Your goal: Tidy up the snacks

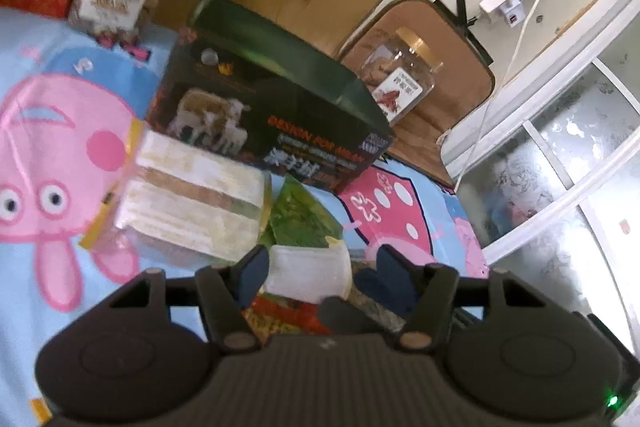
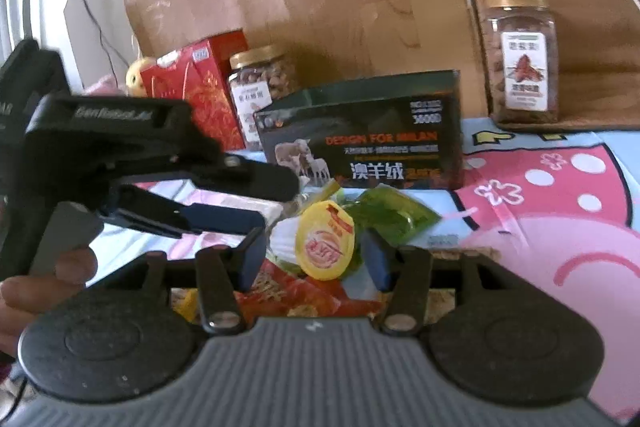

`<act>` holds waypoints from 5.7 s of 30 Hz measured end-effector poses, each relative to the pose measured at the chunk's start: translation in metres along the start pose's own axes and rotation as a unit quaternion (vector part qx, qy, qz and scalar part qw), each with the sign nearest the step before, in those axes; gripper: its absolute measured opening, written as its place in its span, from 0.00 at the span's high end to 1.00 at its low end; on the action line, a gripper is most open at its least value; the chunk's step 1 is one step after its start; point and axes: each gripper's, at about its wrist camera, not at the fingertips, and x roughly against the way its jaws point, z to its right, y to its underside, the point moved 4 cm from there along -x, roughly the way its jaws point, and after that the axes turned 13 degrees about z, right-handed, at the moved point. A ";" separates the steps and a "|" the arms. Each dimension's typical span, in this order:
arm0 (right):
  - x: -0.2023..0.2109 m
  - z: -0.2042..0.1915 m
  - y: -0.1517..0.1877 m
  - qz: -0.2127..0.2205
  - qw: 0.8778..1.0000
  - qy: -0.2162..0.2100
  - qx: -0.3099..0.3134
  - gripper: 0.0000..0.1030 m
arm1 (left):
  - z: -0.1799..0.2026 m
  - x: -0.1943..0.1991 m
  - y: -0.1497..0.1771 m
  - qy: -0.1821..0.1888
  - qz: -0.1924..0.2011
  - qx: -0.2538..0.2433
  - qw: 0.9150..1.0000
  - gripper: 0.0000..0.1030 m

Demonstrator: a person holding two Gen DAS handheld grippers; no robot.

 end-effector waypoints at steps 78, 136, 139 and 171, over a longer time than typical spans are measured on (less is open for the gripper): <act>-0.038 -0.046 -0.050 0.058 0.998 -0.016 0.011 0.61 | -0.018 0.038 -0.069 -0.006 0.099 0.011 0.995 0.44; 0.117 -0.049 0.052 0.033 0.991 0.121 -0.043 0.39 | 0.057 0.109 0.125 -0.157 0.100 -0.231 0.955 0.38; 0.123 -0.061 0.059 0.021 0.991 0.122 -0.041 0.36 | 0.055 0.117 0.131 -0.167 0.098 -0.226 0.955 0.37; 0.116 -0.072 0.076 -0.014 0.995 0.094 0.018 0.00 | 0.027 0.113 0.144 -0.212 0.107 -0.245 0.940 0.17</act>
